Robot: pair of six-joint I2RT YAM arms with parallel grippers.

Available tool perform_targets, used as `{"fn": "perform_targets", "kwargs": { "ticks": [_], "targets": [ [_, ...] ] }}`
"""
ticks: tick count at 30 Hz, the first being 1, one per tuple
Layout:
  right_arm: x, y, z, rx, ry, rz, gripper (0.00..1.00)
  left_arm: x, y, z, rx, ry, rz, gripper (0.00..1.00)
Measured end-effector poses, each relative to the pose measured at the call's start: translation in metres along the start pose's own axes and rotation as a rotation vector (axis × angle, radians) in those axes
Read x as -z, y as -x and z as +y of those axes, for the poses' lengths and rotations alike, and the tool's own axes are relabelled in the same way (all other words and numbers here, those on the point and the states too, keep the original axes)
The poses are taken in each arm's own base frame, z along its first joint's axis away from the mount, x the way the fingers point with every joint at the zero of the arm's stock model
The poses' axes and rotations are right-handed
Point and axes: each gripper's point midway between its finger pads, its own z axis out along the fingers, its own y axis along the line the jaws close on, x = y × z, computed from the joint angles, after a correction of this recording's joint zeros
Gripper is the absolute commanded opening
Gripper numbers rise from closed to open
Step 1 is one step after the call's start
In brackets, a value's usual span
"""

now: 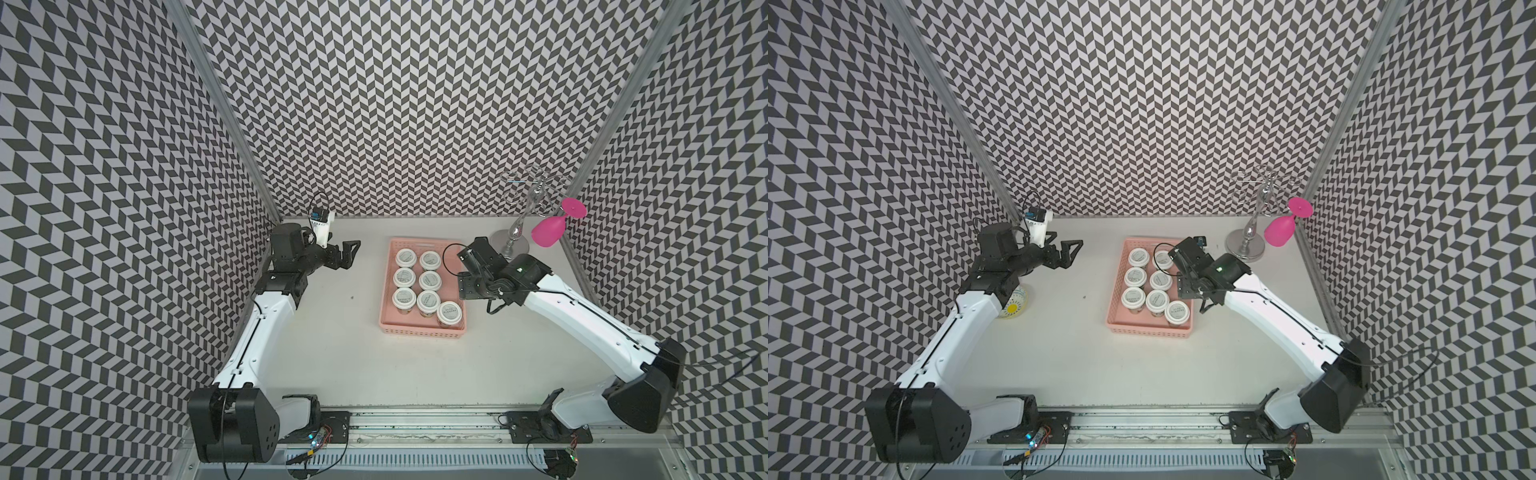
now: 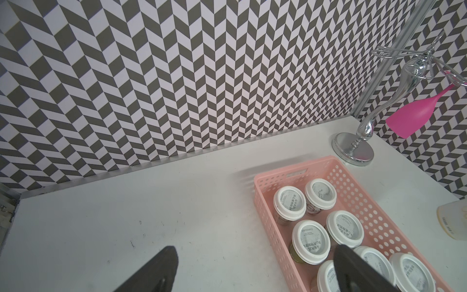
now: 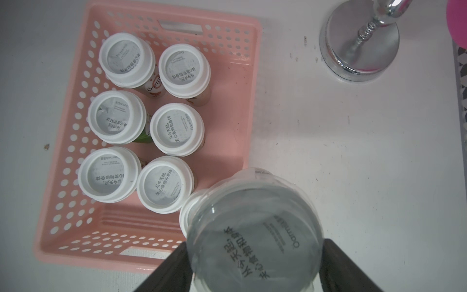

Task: Put the yogurt in the basket
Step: Place the yogurt in the basket.

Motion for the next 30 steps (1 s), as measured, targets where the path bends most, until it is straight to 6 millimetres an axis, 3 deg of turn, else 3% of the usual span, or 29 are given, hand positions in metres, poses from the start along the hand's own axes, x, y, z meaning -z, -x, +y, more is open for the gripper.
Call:
{"fn": "perform_targets", "kwargs": {
  "ticks": [9, 16, 30],
  "targets": [
    [-0.038, -0.001, 0.037, 0.07, 0.06, 0.089, 0.77, 0.0, -0.001, 0.001, 0.001, 0.002, 0.001, 1.0],
    [-0.054, -0.017, 0.041, 0.093, 0.074, 0.133, 0.76, -0.001, -0.006, 0.002, 0.006, 0.003, 0.008, 1.0],
    [-0.072, -0.015, 0.052, 0.095, 0.094, 0.12, 0.76, -0.001, -0.006, 0.002, 0.007, 0.001, 0.008, 1.0]
  ]
}}
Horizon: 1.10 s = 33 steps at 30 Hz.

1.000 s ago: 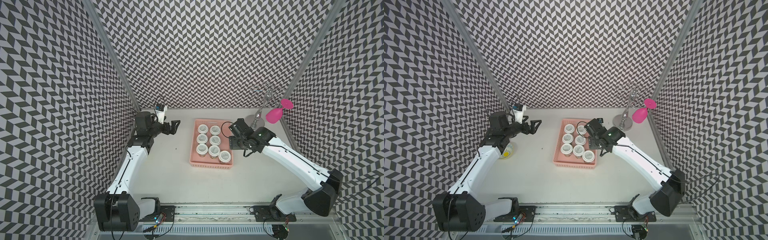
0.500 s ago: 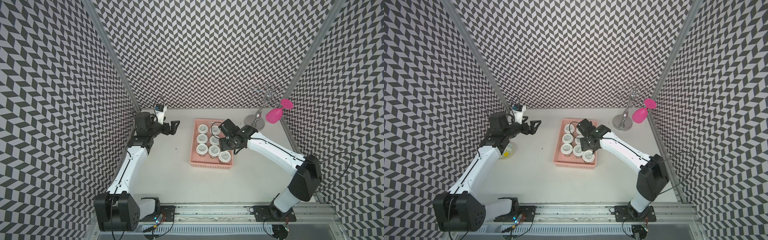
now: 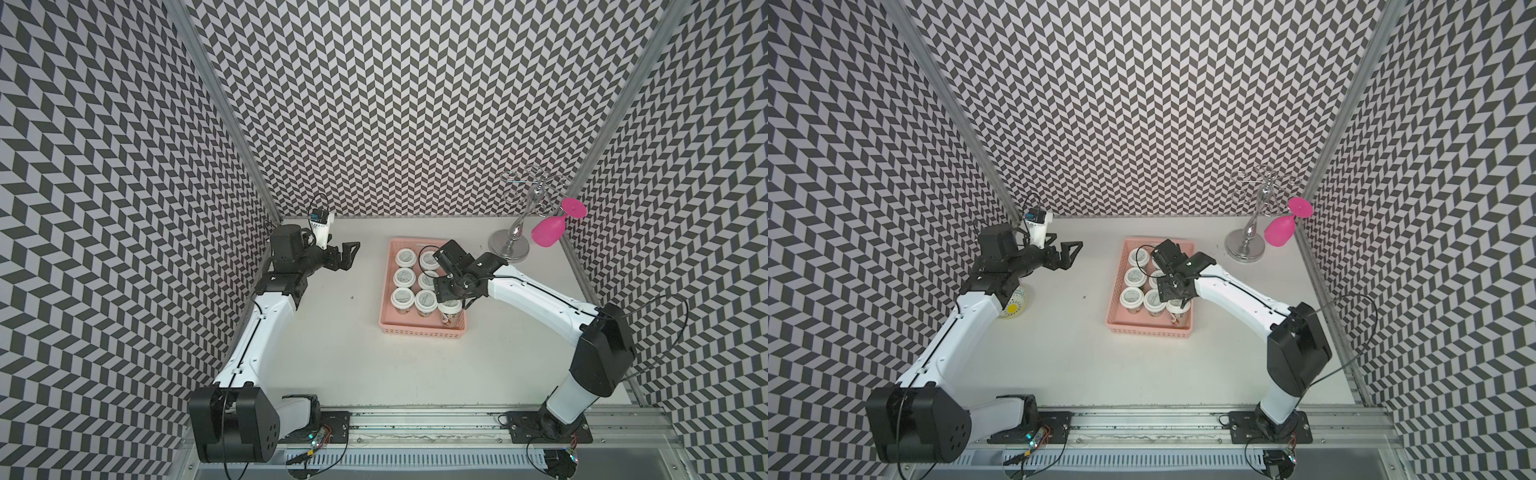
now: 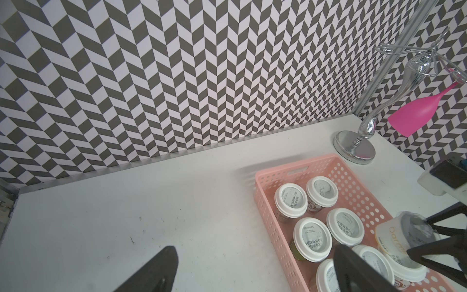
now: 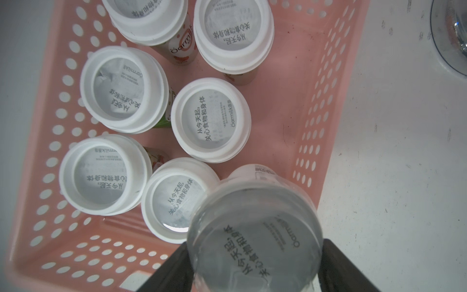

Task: Put the yogurt in the basket
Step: Place the yogurt in the basket.

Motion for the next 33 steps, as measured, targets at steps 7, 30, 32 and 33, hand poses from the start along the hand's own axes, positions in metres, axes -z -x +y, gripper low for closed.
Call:
{"fn": "perform_targets", "kwargs": {
  "ticks": [7, 30, 32, 33],
  "targets": [
    [0.001, 0.002, -0.003, -0.005, -0.004, -0.002, 0.76, 0.0, 0.0, 0.0, 0.0, 0.0, 0.0, 1.0],
    [0.011, -0.008, -0.022, -0.015, -0.025, 0.013, 0.76, 0.001, 0.0, 0.001, 0.007, 0.0, 0.0, 1.0],
    [0.015, -0.007, -0.022, -0.018, -0.018, 0.008, 0.76, 0.001, -0.001, 0.001, 0.007, -0.003, 0.0, 1.0],
    [0.017, -0.007, -0.02, -0.018, -0.011, 0.005, 0.76, 0.001, -0.001, 0.001, 0.007, -0.003, 0.0, 1.0]
  ]
}}
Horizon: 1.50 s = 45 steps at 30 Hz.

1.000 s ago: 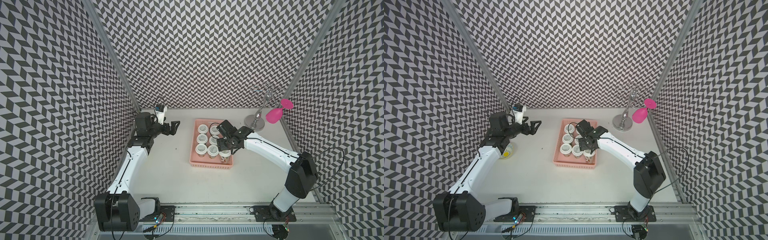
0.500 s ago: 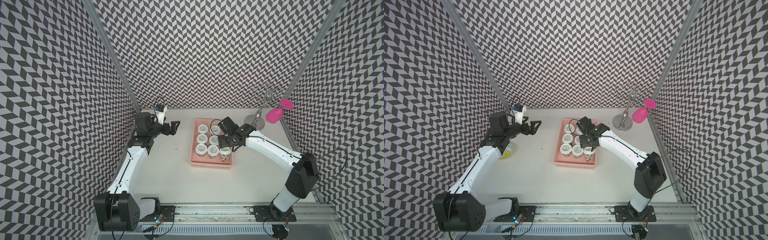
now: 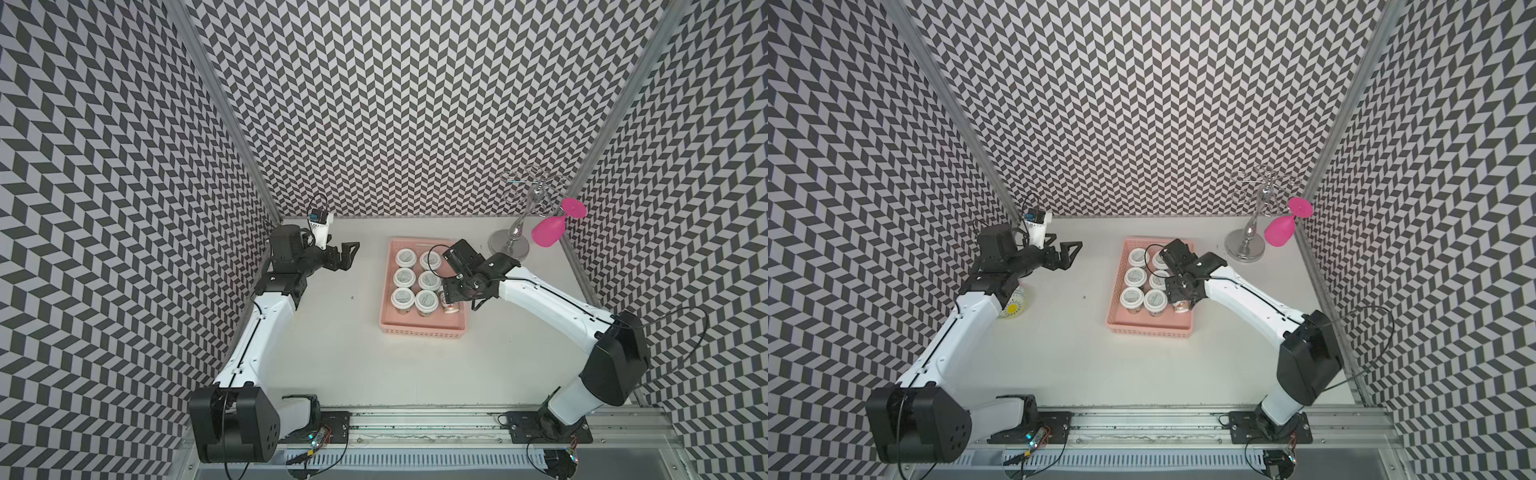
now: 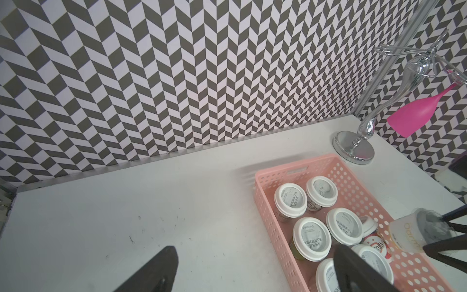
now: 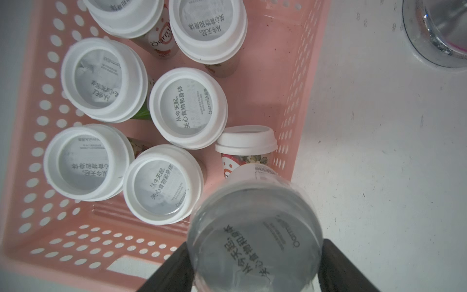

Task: Put the yogurt in the basket
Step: Place the yogurt in the basket.

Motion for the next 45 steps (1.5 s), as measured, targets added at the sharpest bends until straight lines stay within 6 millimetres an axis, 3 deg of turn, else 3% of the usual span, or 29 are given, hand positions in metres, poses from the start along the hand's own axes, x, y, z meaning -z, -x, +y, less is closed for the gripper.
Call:
{"fn": "perform_targets", "kwargs": {
  "ticks": [6, 10, 21, 35, 45],
  "targets": [
    [0.01, -0.009, 0.016, 0.026, 0.041, -0.001, 0.76, 0.001, 0.0, 0.001, 0.001, 0.0, -0.001, 1.0],
    [0.013, -0.028, 0.026, 0.052, 0.069, 0.024, 0.76, 0.001, 0.0, 0.001, 0.005, -0.001, -0.002, 1.0],
    [-0.006, -0.063, 0.021, 0.074, 0.048, 0.112, 0.76, 0.001, 0.002, 0.001, 0.002, -0.001, -0.007, 1.0],
    [-0.026, -0.064, 0.034, 0.086, 0.059, 0.128, 0.76, 0.001, 0.002, 0.001, 0.002, -0.001, -0.007, 1.0],
    [-0.037, -0.074, 0.033, 0.097, 0.052, 0.156, 0.76, 0.001, 0.002, 0.001, 0.002, -0.001, -0.007, 1.0]
  ]
}}
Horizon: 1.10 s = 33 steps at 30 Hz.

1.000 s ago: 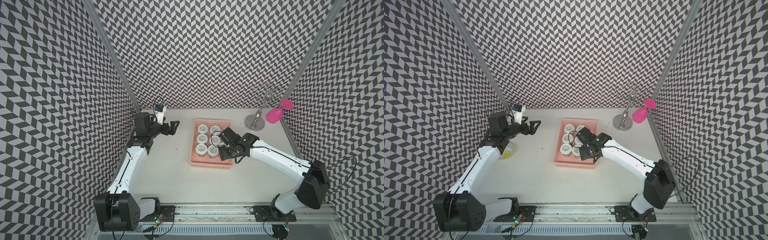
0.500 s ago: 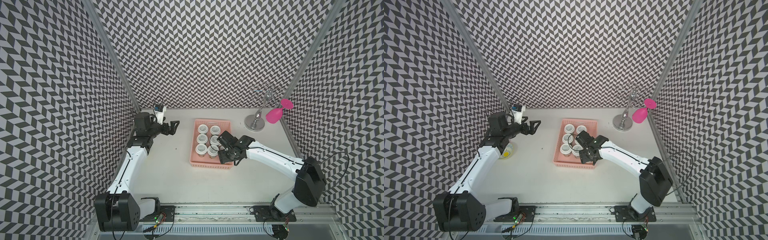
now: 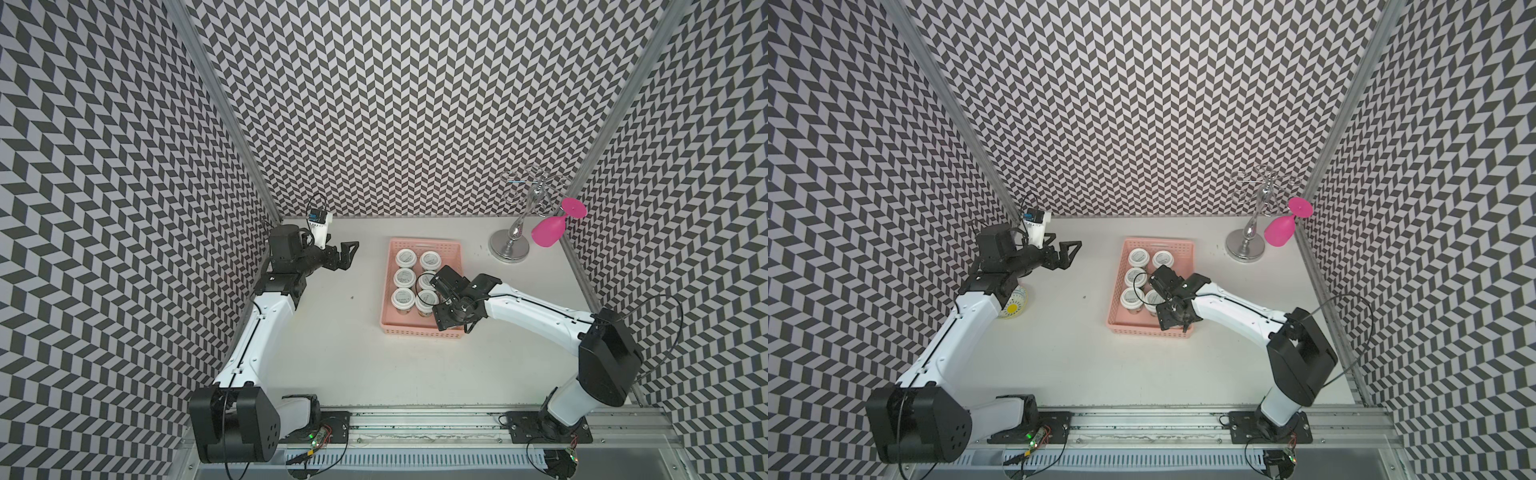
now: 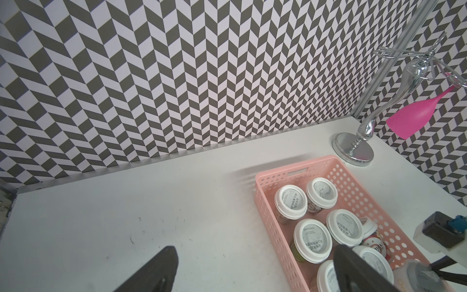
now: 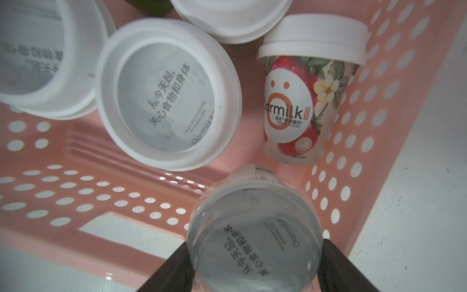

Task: Put the yogurt in the basket
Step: Place the yogurt in the basket.

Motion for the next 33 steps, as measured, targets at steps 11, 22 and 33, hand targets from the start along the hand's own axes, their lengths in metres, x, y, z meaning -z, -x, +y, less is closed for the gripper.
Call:
{"fn": "perform_targets", "kwargs": {
  "ticks": [11, 22, 33],
  "targets": [
    [-0.014, -0.002, 0.002, 0.014, -0.007, 0.024, 0.77, 0.0, 0.0, 0.0, 0.0, 0.0, 0.0, 1.0],
    [-0.019, 0.0, 0.005, 0.02, -0.002, 0.023, 0.83, 0.0, 0.0, 0.0, 0.0, 0.0, 0.0, 1.0],
    [-0.006, 0.011, 0.01, 0.029, -0.013, -0.001, 0.86, 0.0, 0.0, 0.0, 0.0, 0.0, 0.0, 1.0]
  ]
}}
